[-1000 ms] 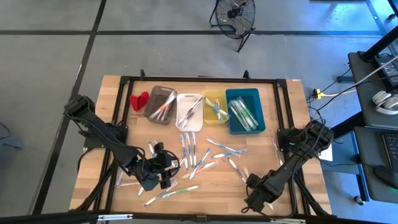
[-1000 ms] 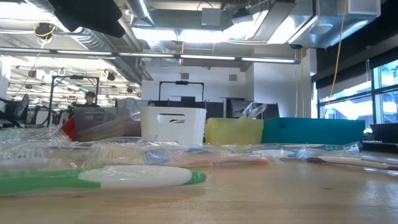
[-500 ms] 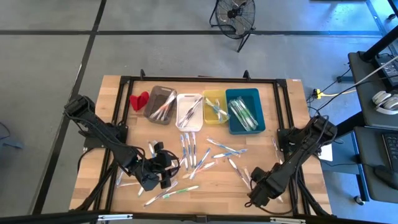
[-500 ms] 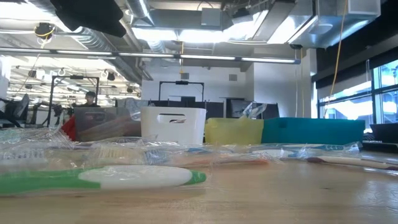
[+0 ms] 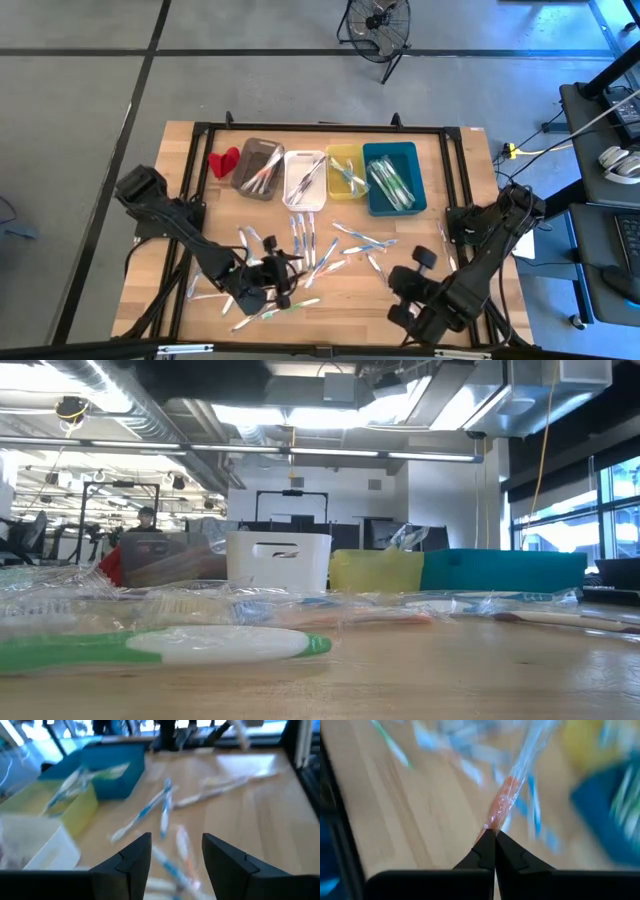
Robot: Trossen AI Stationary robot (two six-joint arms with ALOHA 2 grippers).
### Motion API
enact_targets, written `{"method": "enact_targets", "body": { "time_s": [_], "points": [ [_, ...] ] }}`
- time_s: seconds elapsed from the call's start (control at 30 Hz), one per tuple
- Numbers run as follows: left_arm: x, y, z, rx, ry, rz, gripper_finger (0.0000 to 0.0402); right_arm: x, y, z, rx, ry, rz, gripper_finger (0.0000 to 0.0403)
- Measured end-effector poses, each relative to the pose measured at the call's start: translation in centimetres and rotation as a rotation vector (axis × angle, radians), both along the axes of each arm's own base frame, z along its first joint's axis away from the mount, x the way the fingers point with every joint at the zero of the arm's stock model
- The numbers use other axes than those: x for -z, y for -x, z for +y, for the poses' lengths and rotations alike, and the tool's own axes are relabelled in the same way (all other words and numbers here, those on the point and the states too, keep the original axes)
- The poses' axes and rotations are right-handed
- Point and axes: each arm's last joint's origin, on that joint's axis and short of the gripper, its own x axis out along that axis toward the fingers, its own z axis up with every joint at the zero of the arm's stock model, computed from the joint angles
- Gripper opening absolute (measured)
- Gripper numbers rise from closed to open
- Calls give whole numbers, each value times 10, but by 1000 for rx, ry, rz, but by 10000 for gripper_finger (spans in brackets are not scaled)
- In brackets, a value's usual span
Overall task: Pick & Place Toothbrushes
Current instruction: Put the orange toothbrush into the black bin
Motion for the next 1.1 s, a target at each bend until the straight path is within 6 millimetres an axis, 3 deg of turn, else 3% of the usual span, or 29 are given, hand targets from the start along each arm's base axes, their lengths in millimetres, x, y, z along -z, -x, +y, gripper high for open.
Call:
{"method": "enact_targets", "body": {
  "time_s": [0.27, 0.43, 0.8, 1.1],
  "points": [
    [-23, -28, -3, 189, 168, -245, 171, -16, -21, 13, -224, 277, -297, 0],
    [-37, -35, 0, 377, 182, -345, 171, -20, -32, 15, -281, 302, -333, 0],
    [-49, -50, 24, 364, 177, -456, 171, -16, -56, 11, -342, 287, -310, 0],
    [-51, -52, 23, 490, 129, -460, 171, -13, -65, 5, -345, 279, -286, 0]
  ]
}}
